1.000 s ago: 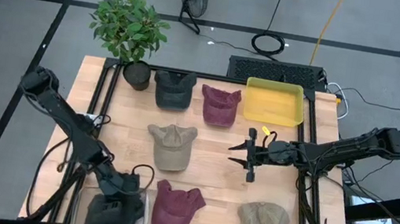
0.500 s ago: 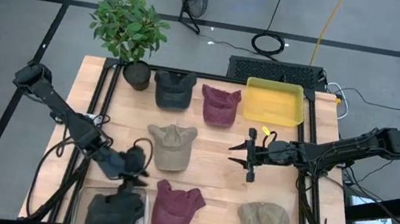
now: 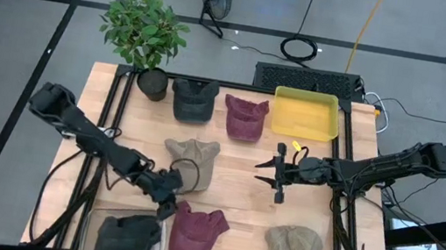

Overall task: Pick & Place hat
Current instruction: Adjust the transparent bin

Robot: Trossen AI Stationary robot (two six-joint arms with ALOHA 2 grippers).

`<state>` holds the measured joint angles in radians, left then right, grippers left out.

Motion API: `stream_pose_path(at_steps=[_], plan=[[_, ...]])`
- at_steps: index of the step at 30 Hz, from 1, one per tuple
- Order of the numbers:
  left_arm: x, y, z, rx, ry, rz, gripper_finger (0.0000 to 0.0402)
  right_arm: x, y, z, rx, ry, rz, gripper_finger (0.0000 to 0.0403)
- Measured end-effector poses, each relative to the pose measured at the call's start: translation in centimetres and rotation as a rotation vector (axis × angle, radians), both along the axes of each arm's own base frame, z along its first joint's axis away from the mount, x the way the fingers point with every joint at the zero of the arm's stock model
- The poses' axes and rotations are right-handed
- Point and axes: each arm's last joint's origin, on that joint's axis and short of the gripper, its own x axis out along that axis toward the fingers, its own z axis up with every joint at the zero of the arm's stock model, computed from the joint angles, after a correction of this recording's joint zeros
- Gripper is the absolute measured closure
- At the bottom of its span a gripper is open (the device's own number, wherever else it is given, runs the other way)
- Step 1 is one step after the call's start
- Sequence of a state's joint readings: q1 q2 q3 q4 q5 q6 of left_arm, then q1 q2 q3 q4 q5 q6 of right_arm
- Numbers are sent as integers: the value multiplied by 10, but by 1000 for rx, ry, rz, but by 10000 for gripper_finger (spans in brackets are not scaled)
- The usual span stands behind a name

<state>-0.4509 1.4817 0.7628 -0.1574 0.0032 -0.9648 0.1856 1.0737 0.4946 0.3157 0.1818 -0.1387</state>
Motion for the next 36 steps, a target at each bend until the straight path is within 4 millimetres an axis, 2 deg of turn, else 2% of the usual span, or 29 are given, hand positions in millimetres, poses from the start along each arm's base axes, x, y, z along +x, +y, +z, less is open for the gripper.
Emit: stream_pose_path(at_steps=[5, 9, 19, 28, 32, 36], plan=[[2, -18, -2, -99, -36, -203, 229, 0, 0, 0, 0, 0, 0, 273], [-4, -27, -1, -113, -30, -275, 229, 0, 0, 0, 0, -1, 0, 273], [-9, -33, 1, -96, -35, -300, 229, 0, 0, 0, 0, -1, 0, 273], [-14, -32, -2, -175, 82, -260, 229, 0, 0, 0, 0, 0, 0, 273], [-10, -32, 3, -183, 1, -307, 229, 0, 0, 0, 0, -1, 0, 273], [0, -25, 17, -185, -161, -359, 229, 0, 0, 1, 2, -11, 0, 273]])
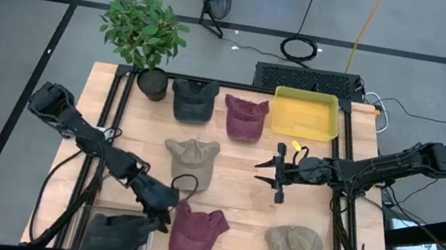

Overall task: Pick & Place hat
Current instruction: Adjust the transparent bin, then put the bottom red cap into the yellow bin

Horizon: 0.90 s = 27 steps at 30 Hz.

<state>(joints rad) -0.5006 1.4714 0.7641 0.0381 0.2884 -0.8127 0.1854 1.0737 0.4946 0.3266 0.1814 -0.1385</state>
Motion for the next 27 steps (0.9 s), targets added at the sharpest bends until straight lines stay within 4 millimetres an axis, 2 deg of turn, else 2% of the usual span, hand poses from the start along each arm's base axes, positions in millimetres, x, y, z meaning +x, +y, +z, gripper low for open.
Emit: stream_pose_path(at_steps=[5, 8, 14, 18, 22, 27], plan=[[6, 20, 24, 71, -226, -2, 229, 0, 0, 1, 11, -11, -3, 273], [4, 38, 41, 173, -365, 25, 229, 1, 0, 2, 32, -22, -9, 273], [4, 76, 82, 500, -718, 241, 229, 2, 0, 6, 60, -65, -14, 273], [5, 99, 101, 679, -868, 376, 229, 2, 0, 6, 81, -64, -20, 273], [11, 116, 101, 727, -874, 406, 229, 4, 1, 4, 108, -60, -24, 273], [22, 134, 80, 752, -759, 427, 229, 13, 13, -3, 128, -86, 54, 273]])
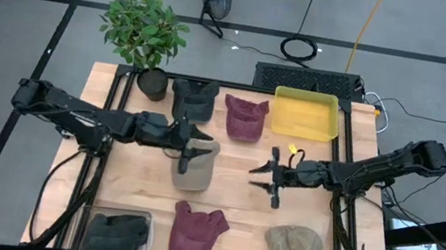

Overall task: Pick & Place hat
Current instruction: Put the bottom red cap into the yellow bin

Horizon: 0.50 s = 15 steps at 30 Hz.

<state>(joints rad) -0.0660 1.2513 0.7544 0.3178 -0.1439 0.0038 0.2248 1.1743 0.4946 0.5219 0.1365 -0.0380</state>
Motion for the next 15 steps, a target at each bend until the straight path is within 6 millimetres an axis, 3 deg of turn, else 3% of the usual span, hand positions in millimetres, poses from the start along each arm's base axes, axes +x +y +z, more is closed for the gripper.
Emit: stream_pose_path(at_steps=[4, 8, 15], plan=[[-6, 16, 9, 30, -26, 29, 229, 14, 17, -8, 24, -58, 82, 273], [-32, 28, 39, 39, -140, -9, 229, 35, 32, -22, 50, 0, 104, 273], [-77, 23, 61, 43, -149, -60, 229, 80, 60, -29, 34, 23, 128, 272]])
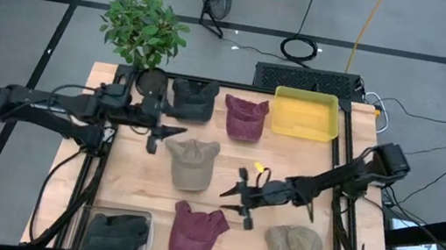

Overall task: Pick & Place hat
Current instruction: Put the bottom red cap into the yellow bin

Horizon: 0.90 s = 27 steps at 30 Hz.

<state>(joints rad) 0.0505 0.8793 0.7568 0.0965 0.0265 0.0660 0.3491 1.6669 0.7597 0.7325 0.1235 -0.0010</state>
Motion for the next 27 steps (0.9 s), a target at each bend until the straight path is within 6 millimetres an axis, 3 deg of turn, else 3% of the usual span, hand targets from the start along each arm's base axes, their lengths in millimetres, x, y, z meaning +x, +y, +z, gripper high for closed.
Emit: stream_pose_path(at_steps=[4, 14, 22, 27], plan=[[-6, -8, 1, -27, 8, -38, 229, 19, 12, -4, 17, 17, 31, 255], [-3, -19, 3, -17, -26, -46, 229, 53, 25, -24, 115, 90, -6, 153], [-3, -18, 1, -28, -3, -25, 229, 64, 24, -35, 115, 160, -29, 153], [-3, -18, 1, -37, 3, -24, 229, 63, 25, -35, 225, 207, 66, 171]])
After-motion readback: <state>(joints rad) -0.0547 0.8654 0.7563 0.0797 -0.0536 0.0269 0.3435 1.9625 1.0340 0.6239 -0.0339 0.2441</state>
